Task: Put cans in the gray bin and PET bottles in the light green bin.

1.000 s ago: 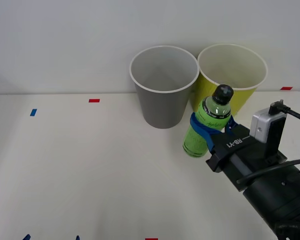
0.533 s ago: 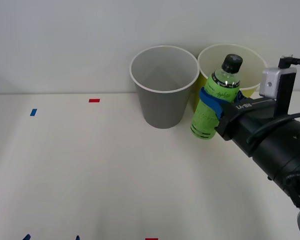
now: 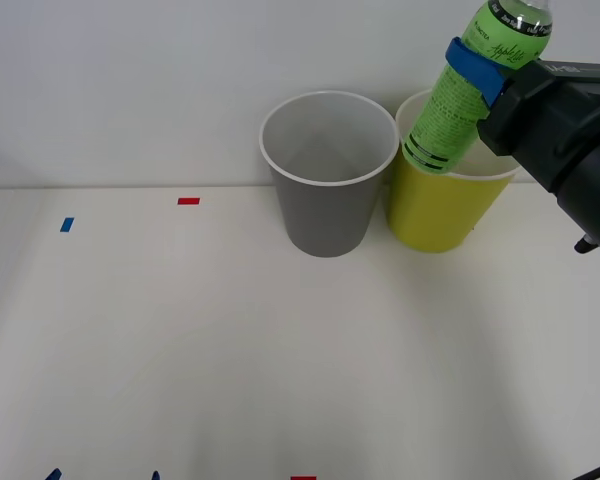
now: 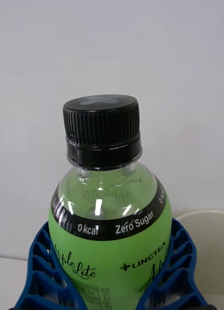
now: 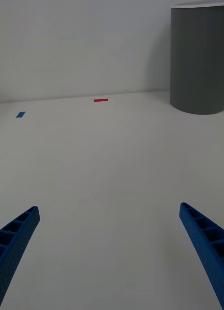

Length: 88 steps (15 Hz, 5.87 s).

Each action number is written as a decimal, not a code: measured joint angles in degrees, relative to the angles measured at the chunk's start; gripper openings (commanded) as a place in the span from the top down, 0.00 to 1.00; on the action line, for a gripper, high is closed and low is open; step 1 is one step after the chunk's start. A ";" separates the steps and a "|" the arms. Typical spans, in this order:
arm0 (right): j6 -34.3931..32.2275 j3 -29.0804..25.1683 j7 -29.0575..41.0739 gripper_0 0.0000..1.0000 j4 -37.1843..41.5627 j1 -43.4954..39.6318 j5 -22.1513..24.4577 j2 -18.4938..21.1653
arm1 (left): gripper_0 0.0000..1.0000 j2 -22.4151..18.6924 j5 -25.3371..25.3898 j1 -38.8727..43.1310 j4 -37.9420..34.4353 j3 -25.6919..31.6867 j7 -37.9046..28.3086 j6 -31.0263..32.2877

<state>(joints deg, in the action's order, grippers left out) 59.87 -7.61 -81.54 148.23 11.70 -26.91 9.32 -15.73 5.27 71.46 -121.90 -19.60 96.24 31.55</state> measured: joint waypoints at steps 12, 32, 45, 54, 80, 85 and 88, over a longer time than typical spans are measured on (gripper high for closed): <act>-15.40 -5.08 -6.44 1.00 -21.13 7.18 4.15 1.90 | 0.00 0.00 0.00 0.00 0.00 0.00 0.00 0.00; -24.27 -0.77 -5.47 1.00 -35.61 11.66 5.31 8.50 | 0.00 0.00 0.00 0.00 0.00 0.00 0.00 0.00; -15.50 -1.56 -6.46 0.00 -19.38 3.14 4.15 5.81 | 0.00 0.00 0.00 0.00 0.00 0.00 0.00 0.00; -35.53 2.87 -6.52 0.00 -4.17 -33.96 2.63 4.24 | 0.00 0.00 0.00 0.00 0.00 0.00 0.00 0.00; -80.04 14.54 -14.80 0.00 -23.78 -66.24 7.72 7.89 | 0.00 0.00 0.00 0.00 0.00 0.00 0.00 0.00; -84.76 18.30 -14.97 0.00 -24.88 -72.08 9.09 7.91 | 0.00 0.00 0.00 0.00 0.00 0.00 0.00 0.00; -86.94 18.54 -14.11 0.00 -25.20 -74.76 10.92 8.15 | 0.00 0.00 0.00 0.00 0.00 0.00 0.00 0.00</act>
<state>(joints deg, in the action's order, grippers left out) -27.07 10.93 -95.65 123.03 -63.06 -15.99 17.46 -15.73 5.27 71.45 -121.90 -19.60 96.24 31.55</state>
